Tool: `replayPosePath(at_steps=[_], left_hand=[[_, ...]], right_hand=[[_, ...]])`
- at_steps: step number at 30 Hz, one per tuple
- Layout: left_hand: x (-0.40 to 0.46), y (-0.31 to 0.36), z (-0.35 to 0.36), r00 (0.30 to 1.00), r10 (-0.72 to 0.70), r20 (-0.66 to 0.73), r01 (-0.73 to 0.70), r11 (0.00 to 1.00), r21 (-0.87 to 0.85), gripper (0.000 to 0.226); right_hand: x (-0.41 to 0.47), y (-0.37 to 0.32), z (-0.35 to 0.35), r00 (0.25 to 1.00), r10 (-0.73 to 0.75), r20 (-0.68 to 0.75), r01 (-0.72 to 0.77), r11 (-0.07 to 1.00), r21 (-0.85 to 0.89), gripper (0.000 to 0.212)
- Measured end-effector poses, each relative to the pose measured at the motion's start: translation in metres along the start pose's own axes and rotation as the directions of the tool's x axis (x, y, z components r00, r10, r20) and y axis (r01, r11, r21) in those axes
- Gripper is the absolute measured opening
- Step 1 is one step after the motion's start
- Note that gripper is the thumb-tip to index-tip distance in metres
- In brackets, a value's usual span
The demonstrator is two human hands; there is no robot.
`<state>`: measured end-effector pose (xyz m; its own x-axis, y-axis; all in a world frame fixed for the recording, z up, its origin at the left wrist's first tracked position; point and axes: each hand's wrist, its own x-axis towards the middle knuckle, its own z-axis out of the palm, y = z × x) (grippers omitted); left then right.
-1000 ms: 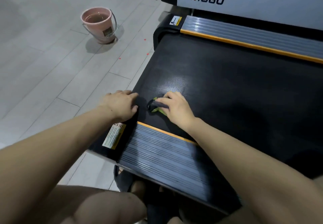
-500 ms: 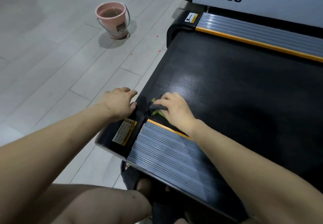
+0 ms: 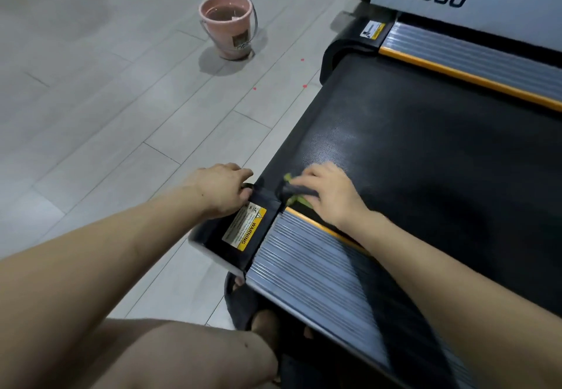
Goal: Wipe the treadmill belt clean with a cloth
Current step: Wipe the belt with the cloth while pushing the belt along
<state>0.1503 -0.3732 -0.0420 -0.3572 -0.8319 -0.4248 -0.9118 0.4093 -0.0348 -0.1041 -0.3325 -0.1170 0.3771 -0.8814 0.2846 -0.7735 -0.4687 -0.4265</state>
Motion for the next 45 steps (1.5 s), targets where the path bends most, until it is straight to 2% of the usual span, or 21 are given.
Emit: replayPosePath(at_steps=[4,7,11,13,17,21,23,25,26,28,31,34,36,37,39,40,42,44,45], left_hand=[[0.002,0.003,-0.008,0.999,-0.035,-0.037,0.034,0.999,-0.008,0.051],[-0.002,0.008,-0.008,0.999,-0.025,-0.040,0.023,0.999,-0.044,0.050],[-0.001,0.013,-0.008,1.000,0.014,-0.011,-0.015,0.999,-0.044,0.049],[0.003,0.015,-0.014,1.000,0.006,-0.019,-0.006,0.999,-0.040,0.050],[0.010,0.024,-0.023,0.999,0.000,-0.043,-0.002,0.999,-0.049,0.049],[0.009,0.026,-0.018,0.999,0.012,-0.036,-0.012,1.000,-0.026,0.049],[0.008,0.024,-0.011,1.000,0.019,-0.013,-0.019,0.999,-0.027,0.048],[0.009,0.023,-0.009,0.999,0.043,-0.008,-0.043,0.999,-0.028,0.048],[0.010,0.025,-0.009,0.998,0.058,-0.007,-0.058,0.998,-0.029,0.049],[0.013,0.029,-0.011,0.996,0.088,-0.014,-0.088,0.996,-0.027,0.049],[0.021,0.036,-0.016,0.993,0.115,-0.018,-0.115,0.992,-0.041,0.050],[0.029,0.049,-0.019,0.989,0.142,-0.034,-0.143,0.989,-0.046,0.050],[0.032,0.059,-0.018,0.986,0.162,-0.039,-0.163,0.987,-0.015,0.051],[0.033,0.062,-0.017,0.985,0.169,-0.038,-0.169,0.986,0.004,0.051],[0.034,0.064,-0.016,0.984,0.174,-0.028,-0.173,0.984,0.029,0.050],[0.033,0.064,-0.015,0.985,0.173,-0.027,-0.172,0.984,0.041,0.050],[0.032,0.064,-0.015,0.985,0.171,-0.026,-0.170,0.984,0.060,0.049],[0.029,0.066,-0.018,0.987,0.163,-0.014,-0.162,0.985,0.058,0.048],[0.028,0.067,-0.020,0.987,0.162,-0.013,-0.161,0.985,0.063,0.048]], right_hand=[[0.043,-0.018,0.017,0.997,0.073,0.006,-0.073,0.997,-0.002,0.029],[0.000,-0.001,-0.003,0.997,-0.041,0.071,0.040,0.999,0.022,0.030],[-0.066,0.022,-0.032,0.988,-0.129,0.090,0.128,0.992,0.019,0.031],[-0.054,0.023,-0.025,0.991,-0.110,0.080,0.113,0.993,-0.029,0.028],[0.011,0.014,0.002,0.999,0.005,-0.035,-0.005,1.000,-0.020,0.022],[0.023,0.034,-0.009,1.000,0.011,0.007,-0.010,0.995,-0.100,0.025],[0.016,0.065,-0.031,0.984,0.157,-0.080,-0.167,0.978,-0.128,0.025],[0.001,0.094,-0.049,0.912,0.363,-0.190,-0.389,0.912,-0.128,0.024],[-0.010,0.097,-0.052,0.888,0.404,-0.218,-0.435,0.893,-0.117,0.025],[-0.035,0.083,-0.048,0.919,0.339,-0.199,-0.364,0.926,-0.101,0.029],[-0.072,0.047,-0.044,0.994,0.112,0.012,-0.112,0.994,-0.003,0.038],[-0.080,0.047,-0.050,0.989,-0.065,0.132,0.062,0.998,0.026,0.036],[-0.066,0.061,-0.053,0.981,-0.114,0.158,0.119,0.993,-0.021,0.030],[-0.058,0.071,-0.053,0.987,-0.092,0.128,0.101,0.993,-0.060,0.030],[-0.044,0.098,-0.058,0.996,0.085,-0.023,-0.087,0.987,-0.134,0.031],[-0.040,0.111,-0.062,0.971,0.212,-0.114,-0.228,0.963,-0.147,0.032],[-0.038,0.128,-0.067,0.874,0.425,-0.236,-0.461,0.880,-0.119,0.029],[-0.042,0.120,-0.063,0.824,0.496,-0.275,-0.534,0.841,-0.085,0.027],[-0.047,0.110,-0.060,0.829,0.486,-0.275,-0.522,0.850,-0.070,0.029]])
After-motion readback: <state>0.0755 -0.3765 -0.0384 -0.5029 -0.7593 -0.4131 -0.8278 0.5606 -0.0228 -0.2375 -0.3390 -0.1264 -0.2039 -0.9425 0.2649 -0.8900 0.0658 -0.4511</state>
